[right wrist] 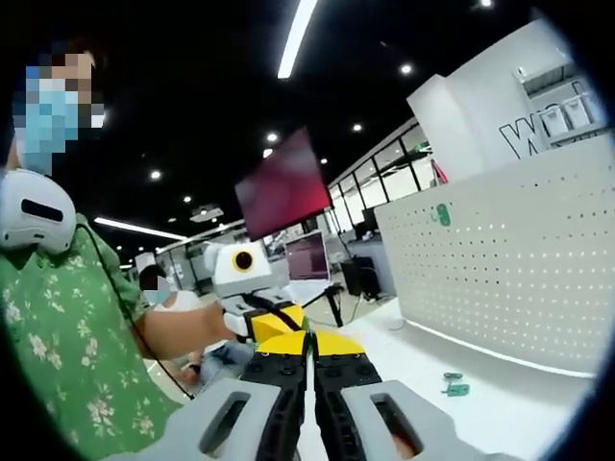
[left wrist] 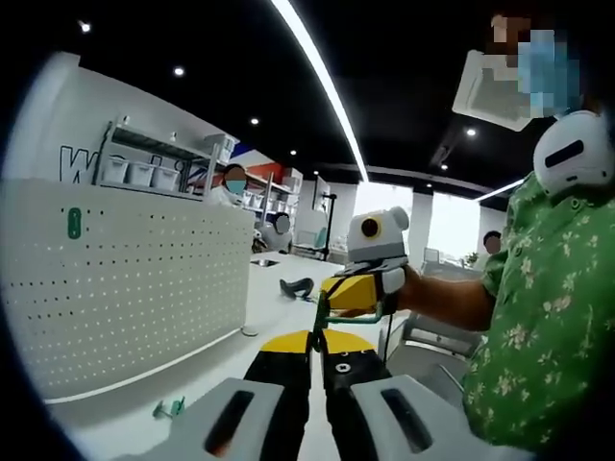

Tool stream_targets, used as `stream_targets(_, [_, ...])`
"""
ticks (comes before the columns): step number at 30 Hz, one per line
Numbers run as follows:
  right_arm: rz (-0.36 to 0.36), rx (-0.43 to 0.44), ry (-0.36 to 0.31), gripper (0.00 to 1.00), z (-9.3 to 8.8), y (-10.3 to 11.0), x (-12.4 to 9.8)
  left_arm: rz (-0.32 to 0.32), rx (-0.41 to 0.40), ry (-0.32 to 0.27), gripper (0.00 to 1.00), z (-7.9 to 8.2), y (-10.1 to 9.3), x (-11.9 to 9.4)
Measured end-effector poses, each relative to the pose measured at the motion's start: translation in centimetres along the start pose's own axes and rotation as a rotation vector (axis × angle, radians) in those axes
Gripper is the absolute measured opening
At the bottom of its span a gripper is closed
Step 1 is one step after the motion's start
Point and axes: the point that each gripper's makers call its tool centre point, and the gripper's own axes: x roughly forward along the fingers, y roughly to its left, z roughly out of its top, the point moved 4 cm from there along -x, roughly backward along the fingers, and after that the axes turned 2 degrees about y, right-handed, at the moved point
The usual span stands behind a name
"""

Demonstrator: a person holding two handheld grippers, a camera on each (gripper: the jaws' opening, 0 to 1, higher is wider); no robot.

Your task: Insert the hook assembly into the mounting plate slot until the hook locks in place.

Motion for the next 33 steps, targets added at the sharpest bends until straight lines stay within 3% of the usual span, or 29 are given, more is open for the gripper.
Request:
stream_targets(11, [-0.025,0.013,0.003,0.00,0.0,-0.4,0.0,0.049,0.088,0.023,0.05,-0.2,0.1,0.2])
stream_targets(21, [-0.047,0.018,0.008,0.00,0.1,-0.9,0.3,0.113,0.185,0.060,0.17,-0.2,-0.2,0.1])
stream_targets(33, [-0.103,0.046,0.013,0.00,0.0,-1.8,0.5,0.246,0.410,0.145,0.21,0.1,-1.0,0.4])
